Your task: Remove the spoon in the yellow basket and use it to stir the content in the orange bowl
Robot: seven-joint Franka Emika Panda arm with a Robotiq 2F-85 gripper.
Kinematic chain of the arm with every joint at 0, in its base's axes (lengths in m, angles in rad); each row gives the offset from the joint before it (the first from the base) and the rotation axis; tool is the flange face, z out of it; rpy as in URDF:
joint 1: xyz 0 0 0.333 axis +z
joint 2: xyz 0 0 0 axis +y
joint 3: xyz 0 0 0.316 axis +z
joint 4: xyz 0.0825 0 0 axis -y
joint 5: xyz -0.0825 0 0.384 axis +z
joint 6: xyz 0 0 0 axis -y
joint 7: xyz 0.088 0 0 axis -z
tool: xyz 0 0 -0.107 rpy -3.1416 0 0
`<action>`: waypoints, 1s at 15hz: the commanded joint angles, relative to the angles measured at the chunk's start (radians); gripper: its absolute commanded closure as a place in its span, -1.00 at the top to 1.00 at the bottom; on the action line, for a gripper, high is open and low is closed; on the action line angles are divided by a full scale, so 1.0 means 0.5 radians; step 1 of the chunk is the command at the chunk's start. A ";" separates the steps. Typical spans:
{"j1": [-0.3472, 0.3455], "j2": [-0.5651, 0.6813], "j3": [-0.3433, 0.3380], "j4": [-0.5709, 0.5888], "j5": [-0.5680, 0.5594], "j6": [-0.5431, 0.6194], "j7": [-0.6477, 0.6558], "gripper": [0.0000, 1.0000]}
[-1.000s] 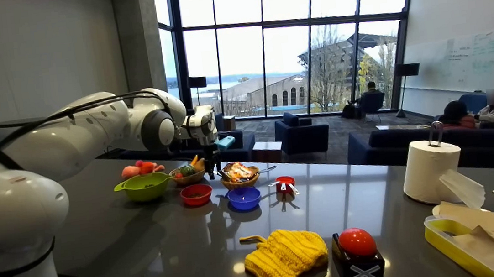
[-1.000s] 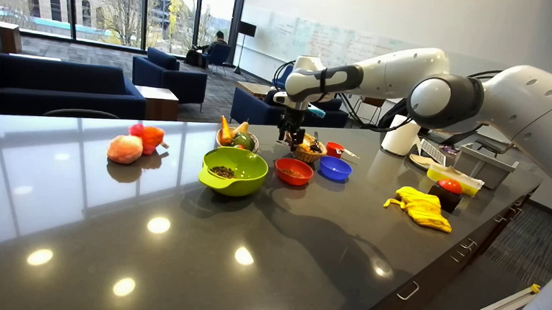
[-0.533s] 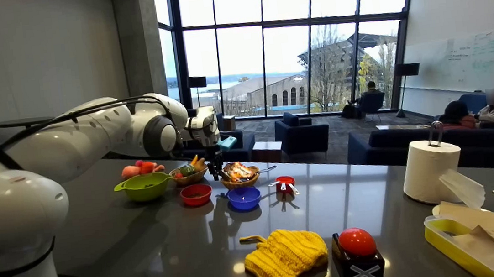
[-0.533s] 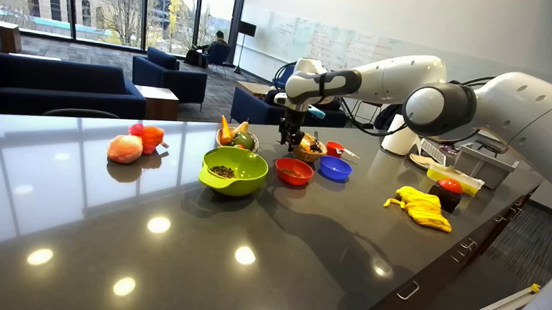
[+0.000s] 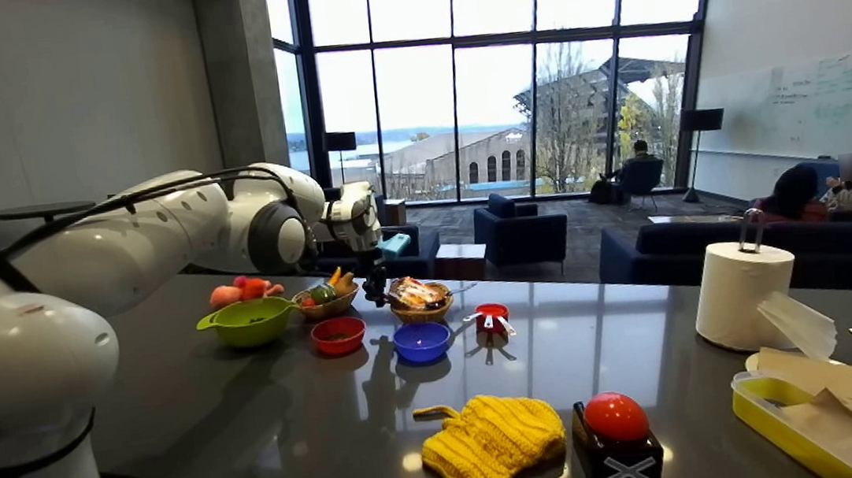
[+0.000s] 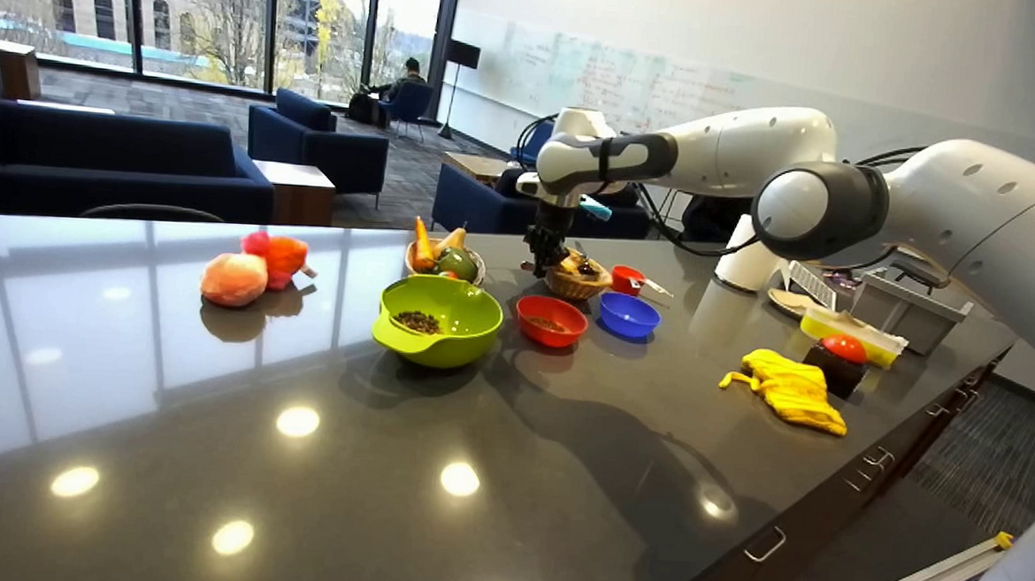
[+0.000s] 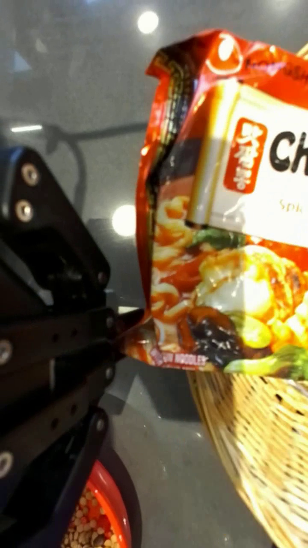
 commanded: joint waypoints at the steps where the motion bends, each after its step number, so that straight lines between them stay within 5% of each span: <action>1: 0.020 0.039 -0.040 0.097 -0.036 -0.031 -0.003 -0.98; 15: 0.123 0.003 -0.216 0.083 -0.055 -0.028 0.180 -0.98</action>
